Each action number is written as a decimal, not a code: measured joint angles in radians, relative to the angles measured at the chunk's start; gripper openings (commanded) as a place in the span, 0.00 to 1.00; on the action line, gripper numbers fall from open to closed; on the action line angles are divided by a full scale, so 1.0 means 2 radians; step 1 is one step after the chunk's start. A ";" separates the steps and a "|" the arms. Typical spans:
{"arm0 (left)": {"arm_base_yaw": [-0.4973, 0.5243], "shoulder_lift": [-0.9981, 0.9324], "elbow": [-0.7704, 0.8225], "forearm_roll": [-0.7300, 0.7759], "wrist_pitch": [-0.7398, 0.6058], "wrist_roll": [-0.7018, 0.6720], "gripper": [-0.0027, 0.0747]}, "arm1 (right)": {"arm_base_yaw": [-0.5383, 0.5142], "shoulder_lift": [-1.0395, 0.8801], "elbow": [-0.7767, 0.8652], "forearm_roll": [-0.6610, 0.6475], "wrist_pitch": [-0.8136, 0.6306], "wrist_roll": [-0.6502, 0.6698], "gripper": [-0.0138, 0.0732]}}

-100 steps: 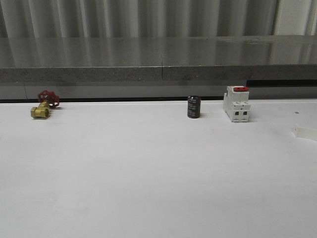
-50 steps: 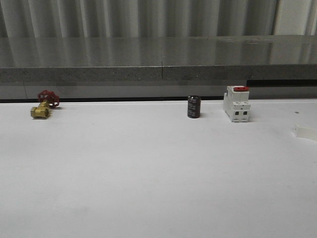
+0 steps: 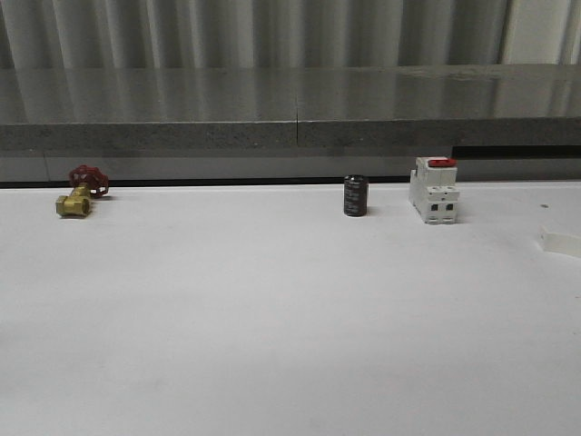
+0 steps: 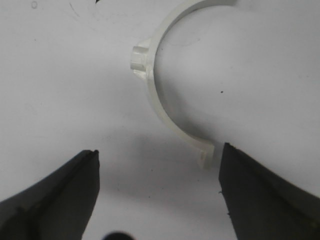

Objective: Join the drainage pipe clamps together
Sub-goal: 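Grasp the white half-ring clamp by its tab with the left gripper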

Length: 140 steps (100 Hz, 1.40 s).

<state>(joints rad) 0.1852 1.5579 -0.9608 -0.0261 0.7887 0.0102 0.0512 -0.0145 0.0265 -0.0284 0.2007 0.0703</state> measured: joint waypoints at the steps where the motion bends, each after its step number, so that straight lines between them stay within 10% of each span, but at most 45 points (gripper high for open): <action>1: 0.001 0.004 -0.003 0.000 0.002 0.000 0.67 | 0.000 0.000 0.000 0.000 0.000 0.000 0.08; 69: 0.001 0.173 -0.112 -0.001 -0.002 -0.001 0.66 | 0.000 0.000 0.000 0.000 -0.001 0.000 0.08; 100: 0.001 0.179 -0.113 -0.001 -0.022 -0.001 0.01 | 0.000 0.000 0.000 0.000 -0.001 0.000 0.08; 140: -0.089 0.137 -0.113 -0.039 -0.036 -0.001 0.01 | 0.000 0.000 0.000 0.000 -0.001 0.000 0.08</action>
<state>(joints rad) 0.0072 1.8321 -1.1869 -0.1049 0.7159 0.0080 0.0512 -0.0145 0.0265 -0.0284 0.1991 0.0703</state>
